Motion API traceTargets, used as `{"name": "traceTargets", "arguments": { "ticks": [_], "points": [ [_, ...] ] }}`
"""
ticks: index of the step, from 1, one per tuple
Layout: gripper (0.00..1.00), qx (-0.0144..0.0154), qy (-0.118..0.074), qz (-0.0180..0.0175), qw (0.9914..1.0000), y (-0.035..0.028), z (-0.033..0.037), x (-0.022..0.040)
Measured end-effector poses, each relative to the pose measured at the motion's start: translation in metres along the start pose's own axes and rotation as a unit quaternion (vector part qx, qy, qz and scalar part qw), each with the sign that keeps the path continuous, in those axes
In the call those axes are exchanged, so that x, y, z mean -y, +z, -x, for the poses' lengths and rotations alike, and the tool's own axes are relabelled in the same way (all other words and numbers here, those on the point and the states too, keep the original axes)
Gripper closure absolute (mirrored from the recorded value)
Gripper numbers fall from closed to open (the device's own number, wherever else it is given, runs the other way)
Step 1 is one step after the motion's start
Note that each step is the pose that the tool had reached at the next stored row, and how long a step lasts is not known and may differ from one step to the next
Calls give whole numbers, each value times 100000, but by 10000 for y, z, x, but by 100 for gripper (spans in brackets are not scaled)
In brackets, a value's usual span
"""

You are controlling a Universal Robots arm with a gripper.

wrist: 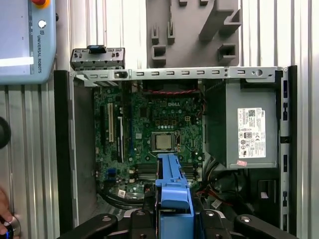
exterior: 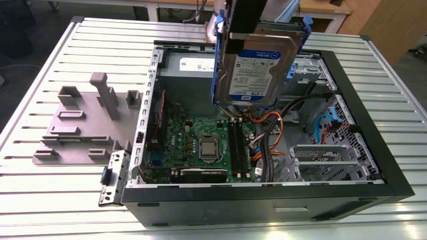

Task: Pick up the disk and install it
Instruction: 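Insert the disk into the insertion slot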

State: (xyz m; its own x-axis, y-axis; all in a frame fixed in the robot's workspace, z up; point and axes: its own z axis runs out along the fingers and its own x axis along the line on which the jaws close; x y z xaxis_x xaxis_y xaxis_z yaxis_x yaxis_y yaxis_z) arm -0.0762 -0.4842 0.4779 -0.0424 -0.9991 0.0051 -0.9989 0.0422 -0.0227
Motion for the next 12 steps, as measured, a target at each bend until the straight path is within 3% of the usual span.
{"name": "traceTargets", "arguments": {
  "ticks": [7, 12],
  "points": [
    [64, 1, 0, 1, 100000, 5, 1, 118],
    [64, 3, 0, 0, 100000, 8, -13, 137]
  ]
}}
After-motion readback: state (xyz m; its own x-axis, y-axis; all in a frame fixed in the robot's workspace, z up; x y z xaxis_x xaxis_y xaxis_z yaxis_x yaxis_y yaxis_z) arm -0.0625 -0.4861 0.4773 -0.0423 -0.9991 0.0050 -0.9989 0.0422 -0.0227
